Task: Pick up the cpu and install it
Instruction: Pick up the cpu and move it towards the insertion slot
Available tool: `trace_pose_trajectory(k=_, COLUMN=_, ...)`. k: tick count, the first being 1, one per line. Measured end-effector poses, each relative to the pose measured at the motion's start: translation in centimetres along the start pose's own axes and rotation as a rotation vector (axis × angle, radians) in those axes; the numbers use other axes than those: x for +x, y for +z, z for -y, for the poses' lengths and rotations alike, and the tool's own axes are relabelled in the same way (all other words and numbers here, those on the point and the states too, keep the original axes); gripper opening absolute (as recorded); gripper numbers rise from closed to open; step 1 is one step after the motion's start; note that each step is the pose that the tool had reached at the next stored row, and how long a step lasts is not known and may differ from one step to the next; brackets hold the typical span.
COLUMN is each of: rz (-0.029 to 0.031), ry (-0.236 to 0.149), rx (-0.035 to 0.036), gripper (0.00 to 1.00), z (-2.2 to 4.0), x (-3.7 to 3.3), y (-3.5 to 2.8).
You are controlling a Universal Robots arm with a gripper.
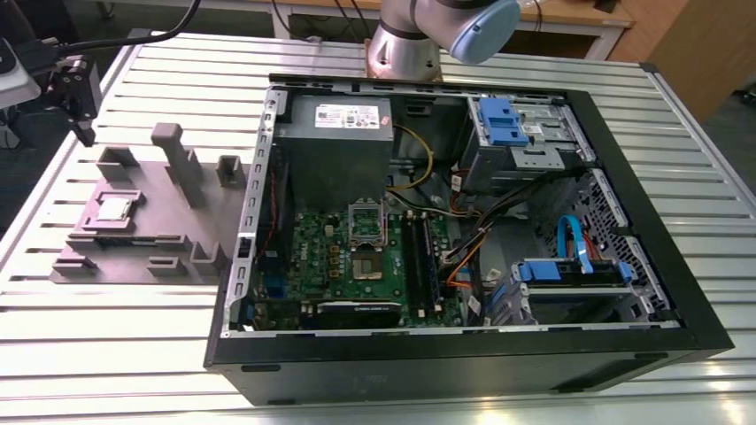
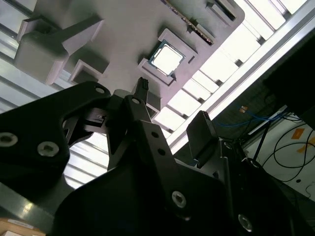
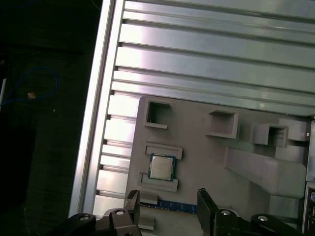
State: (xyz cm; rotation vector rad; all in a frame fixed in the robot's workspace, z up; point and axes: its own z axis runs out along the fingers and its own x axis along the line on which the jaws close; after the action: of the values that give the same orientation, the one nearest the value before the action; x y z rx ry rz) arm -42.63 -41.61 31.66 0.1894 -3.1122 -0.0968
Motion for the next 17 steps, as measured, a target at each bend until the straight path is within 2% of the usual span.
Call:
trace_pose_trajectory(k=11, rz=0.0002, ry=0.000, rx=0.0012, gripper=0.58, z=0.00, x=-0.01, y=0.08)
trace_pose_trajectory(k=17, rz=0.0005, ry=0.004, rx=0.0011, gripper=0.58, z=0.00, x=-0.03, y=0.97)
